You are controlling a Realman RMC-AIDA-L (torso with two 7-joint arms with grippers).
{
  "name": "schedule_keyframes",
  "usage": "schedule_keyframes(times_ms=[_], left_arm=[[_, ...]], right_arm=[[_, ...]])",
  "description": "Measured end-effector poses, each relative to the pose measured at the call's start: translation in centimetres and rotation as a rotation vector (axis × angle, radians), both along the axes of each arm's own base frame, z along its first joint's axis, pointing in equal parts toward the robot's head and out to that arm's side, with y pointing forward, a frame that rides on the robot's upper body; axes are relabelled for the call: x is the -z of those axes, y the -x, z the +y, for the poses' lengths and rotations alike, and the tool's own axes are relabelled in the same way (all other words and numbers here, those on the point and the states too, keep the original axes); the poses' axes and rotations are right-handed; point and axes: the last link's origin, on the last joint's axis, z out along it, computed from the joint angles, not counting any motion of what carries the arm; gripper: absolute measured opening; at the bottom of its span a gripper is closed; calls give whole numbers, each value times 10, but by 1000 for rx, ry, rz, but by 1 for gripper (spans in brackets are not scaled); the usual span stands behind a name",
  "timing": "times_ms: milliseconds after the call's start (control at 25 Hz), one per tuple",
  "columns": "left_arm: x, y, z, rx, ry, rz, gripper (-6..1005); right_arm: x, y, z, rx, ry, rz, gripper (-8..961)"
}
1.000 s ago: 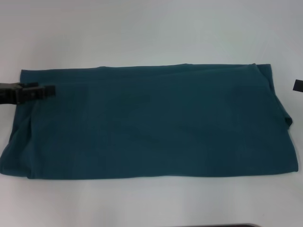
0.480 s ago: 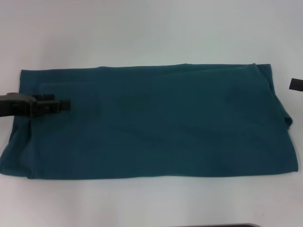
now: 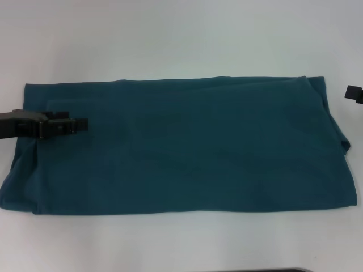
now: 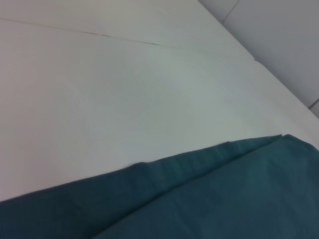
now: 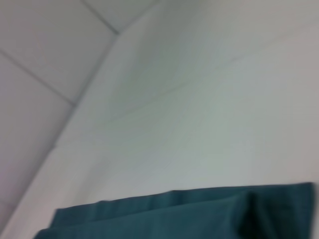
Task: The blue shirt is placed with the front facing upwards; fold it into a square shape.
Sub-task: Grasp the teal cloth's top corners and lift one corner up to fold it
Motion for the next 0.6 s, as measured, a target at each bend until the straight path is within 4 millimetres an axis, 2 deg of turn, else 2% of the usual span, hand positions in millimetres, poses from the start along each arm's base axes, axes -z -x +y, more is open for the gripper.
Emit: schedule_keyframes(times_ms=[200, 600], left_arm=[[0, 0, 0, 1, 1, -2, 724], [2, -1, -1, 2, 2, -5, 723]], right_arm=[[4, -7, 5, 90, 78, -61, 791], [14, -8, 4, 130, 131, -67, 791]])
